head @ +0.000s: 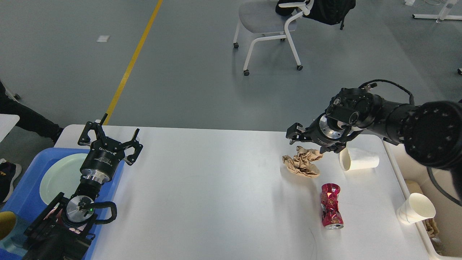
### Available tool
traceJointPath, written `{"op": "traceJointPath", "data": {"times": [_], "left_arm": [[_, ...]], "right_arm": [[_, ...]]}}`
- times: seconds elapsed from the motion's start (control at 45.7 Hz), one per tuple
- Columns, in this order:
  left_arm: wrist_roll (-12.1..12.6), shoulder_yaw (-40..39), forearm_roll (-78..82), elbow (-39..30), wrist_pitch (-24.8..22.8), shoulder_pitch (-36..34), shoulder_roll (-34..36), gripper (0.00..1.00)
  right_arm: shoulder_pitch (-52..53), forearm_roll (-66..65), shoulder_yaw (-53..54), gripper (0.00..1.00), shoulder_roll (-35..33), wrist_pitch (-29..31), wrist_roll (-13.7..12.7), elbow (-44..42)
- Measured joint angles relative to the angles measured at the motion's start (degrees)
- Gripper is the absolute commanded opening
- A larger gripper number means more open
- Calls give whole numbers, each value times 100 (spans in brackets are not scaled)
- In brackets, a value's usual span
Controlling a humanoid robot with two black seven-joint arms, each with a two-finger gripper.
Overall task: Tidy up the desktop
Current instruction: 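Move the right gripper over the brown paper near the red can and lower, then close the right gripper on the crumpled brown paper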
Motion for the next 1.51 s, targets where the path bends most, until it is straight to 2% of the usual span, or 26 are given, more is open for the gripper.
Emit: {"op": "traceJointPath", "data": {"times": [0.088, 0.219, 0.657, 1.16, 1.423, 1.51], "left_arm": [[0, 0, 0, 0, 0, 0, 0, 96], [0, 0, 0, -2, 0, 0, 0, 96], [0, 0, 0, -5, 0, 0, 0, 96], [0, 0, 0, -5, 0, 0, 0, 96], [0, 0, 0, -5, 0, 0, -1, 96], [0, 0, 0, -5, 0, 0, -1, 96]], "right_arm": [[-553, -101, -30, 100, 325, -164, 18, -755], [-858, -208, -38, 100, 520, -399, 22, -1030], [-978, -267, -56, 100, 495, -502, 32, -1084], [-1217, -278, -77, 100, 497, -1048, 10, -1092], [-1513, -278, -57, 100, 512, -1852, -24, -1096], [-1555, -278, -49, 91, 514, -2009, -30, -1095]]}}
